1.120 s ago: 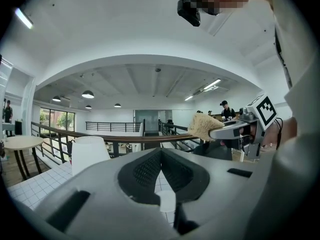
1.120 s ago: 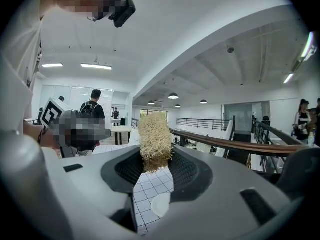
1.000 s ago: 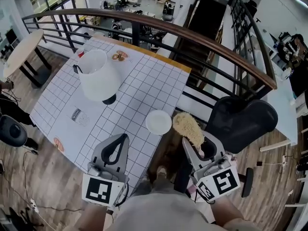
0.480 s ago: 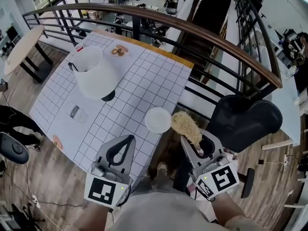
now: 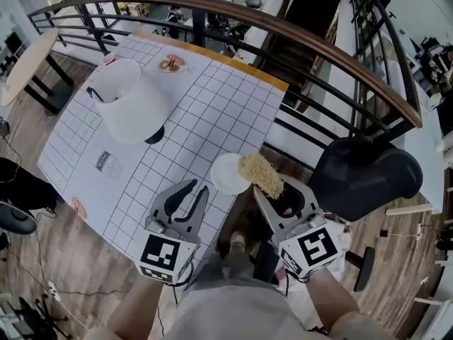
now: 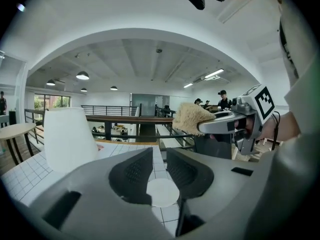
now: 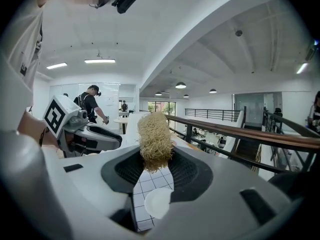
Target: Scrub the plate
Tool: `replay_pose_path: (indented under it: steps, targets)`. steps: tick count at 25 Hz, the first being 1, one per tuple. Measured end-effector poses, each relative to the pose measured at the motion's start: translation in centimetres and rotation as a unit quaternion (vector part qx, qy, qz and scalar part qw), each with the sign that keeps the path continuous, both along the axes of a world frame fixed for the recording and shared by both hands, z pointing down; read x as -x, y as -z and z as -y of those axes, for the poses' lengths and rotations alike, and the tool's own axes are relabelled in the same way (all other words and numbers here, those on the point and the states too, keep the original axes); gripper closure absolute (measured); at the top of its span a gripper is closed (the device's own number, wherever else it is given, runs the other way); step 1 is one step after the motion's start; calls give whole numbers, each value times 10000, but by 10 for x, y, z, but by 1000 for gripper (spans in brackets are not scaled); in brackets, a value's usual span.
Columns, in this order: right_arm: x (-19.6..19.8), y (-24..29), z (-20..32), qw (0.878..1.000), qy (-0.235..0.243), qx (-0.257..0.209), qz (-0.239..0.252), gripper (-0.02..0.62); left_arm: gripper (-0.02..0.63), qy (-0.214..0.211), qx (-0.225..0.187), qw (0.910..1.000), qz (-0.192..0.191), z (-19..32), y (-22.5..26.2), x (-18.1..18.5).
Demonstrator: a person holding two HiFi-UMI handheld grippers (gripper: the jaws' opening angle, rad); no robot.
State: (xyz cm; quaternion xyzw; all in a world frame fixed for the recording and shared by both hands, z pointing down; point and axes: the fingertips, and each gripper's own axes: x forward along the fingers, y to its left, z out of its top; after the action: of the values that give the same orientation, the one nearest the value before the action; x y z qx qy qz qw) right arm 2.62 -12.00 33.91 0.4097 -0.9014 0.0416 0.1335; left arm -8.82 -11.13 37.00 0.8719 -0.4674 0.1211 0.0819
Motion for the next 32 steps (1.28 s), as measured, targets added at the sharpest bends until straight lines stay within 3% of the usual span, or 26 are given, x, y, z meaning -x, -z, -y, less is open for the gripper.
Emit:
replay_pose_path:
  steps: [3, 14, 20, 25, 28, 32]
  targets:
    - [5, -22, 16, 9999, 18, 140, 35, 459, 502, -120, 184, 9996, 189, 15, -27, -9]
    - [13, -133, 67, 9947, -148, 1009, -135, 459, 506, -7, 1552, 9877, 210, 60, -136, -16]
    - [29, -204, 88, 9866, 53, 1589, -372, 459, 531, -58, 2238, 9723, 669, 75, -196, -21]
    - [46, -251, 95, 9794, 256, 1890, -661, 459, 549, -125, 3032, 9507, 636, 77, -249, -23]
    - [51, -273, 94, 9754, 286, 2034, -797, 459, 546, -195, 3287, 9431, 470, 79, -268, -25]
    - [51, -292, 94, 9692, 207, 2279, -913, 459, 528, -176, 3588, 9314, 593, 79, -291, -22]
